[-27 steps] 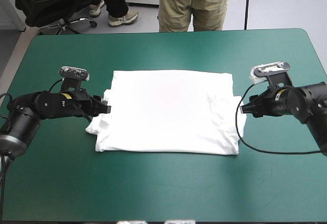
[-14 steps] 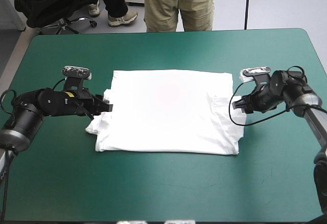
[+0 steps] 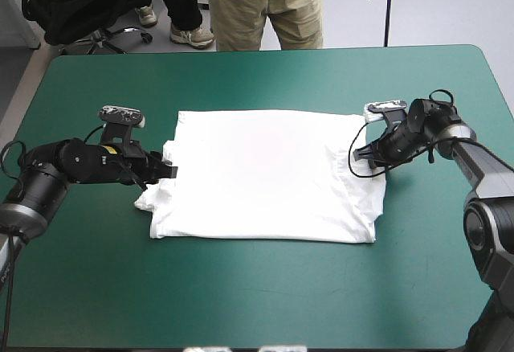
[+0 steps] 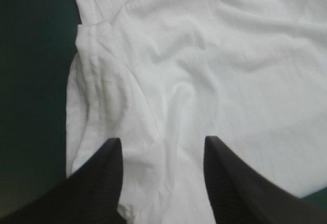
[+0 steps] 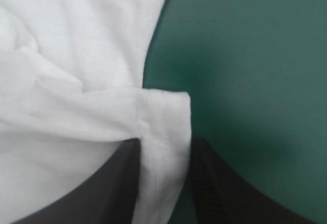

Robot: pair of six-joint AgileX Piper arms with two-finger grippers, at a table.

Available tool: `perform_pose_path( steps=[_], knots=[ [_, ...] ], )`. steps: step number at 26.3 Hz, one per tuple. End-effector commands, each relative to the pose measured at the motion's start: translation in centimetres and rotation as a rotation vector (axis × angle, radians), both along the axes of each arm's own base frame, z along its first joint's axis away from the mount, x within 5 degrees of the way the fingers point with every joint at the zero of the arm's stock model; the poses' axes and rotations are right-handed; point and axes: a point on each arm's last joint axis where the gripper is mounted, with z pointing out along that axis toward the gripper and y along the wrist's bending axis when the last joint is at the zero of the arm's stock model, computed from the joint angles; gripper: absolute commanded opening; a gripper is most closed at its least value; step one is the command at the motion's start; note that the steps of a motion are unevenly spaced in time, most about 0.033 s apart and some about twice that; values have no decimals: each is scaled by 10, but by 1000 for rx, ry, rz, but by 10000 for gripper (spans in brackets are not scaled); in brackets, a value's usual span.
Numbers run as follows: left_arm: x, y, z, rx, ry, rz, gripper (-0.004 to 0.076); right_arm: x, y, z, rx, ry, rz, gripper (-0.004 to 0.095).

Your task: Fold the cloth

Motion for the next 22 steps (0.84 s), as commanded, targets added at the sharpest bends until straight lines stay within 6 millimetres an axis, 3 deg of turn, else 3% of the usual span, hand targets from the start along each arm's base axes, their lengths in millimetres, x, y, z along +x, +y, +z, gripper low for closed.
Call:
perform_pose_path(
  steps=[1,3,7,15,17,22],
  knots=[
    [-1,-2,20,-33,-83,14,363,4,-3,11,0,-45,3,139],
    [-1,-2,19,-27,-77,8,362,3,-3,11,-9,-44,27,-16],
    [-1,-1,18,-9,-76,4,362,1,-6,24,-31,-95,22,-13],
    [-1,1,18,13,-78,5,362,-24,3,79,-6,-210,55,-13],
    [-1,1,18,13,-78,5,362,-31,11,87,0,-209,85,-13],
    [-3,1,17,11,-57,3,363,-43,71,81,50,-173,239,-13]
  ],
)
